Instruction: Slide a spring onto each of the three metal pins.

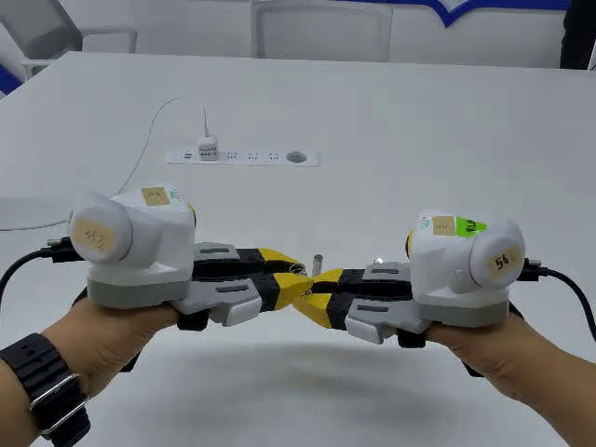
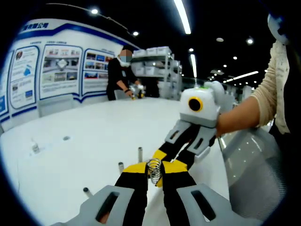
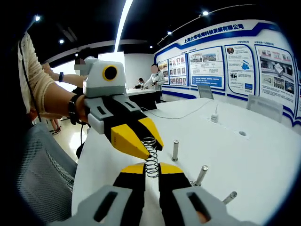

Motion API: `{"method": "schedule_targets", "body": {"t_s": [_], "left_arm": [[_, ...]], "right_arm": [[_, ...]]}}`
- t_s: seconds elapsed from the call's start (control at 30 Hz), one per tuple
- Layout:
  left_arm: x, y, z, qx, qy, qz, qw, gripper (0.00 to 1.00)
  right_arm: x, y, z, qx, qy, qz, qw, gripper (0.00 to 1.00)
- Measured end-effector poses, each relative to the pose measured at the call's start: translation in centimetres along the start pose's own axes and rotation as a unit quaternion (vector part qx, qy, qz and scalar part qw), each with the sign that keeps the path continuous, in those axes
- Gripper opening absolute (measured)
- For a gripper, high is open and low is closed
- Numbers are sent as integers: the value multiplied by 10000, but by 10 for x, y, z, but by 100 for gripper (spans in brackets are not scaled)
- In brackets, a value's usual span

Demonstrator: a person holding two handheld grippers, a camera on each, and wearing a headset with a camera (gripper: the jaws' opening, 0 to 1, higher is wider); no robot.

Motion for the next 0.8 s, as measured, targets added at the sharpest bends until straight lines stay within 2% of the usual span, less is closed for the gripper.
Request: {"method": "schedule_targets", "body": {"t_s": [0.4,0.47,0.57,0.8], "left_arm": [[0,-3,0,-52,81,34,9999,10],[-2,-4,1,-54,119,52,9999,10],[-4,-5,0,-98,192,76,9997,10],[-13,-13,-2,-210,314,169,9991,10]], "right_arm": [[-4,4,3,-120,-405,-4,9991,12],[-4,4,2,-208,-521,-20,9984,12],[-3,4,1,-271,-579,-57,9979,20],[0,-3,1,-355,-571,-164,9976,29]]}}
Point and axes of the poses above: the centre of the closed fingertips' face, and the gripper's own axes: y roughly forward along the fingers, x roughly to its right, z roughly out of its top, the point moved 3 cm from there along -y, roughly backward along the fingers, and after that the axes turned 12 degrees about -y, right-handed, at the moved point
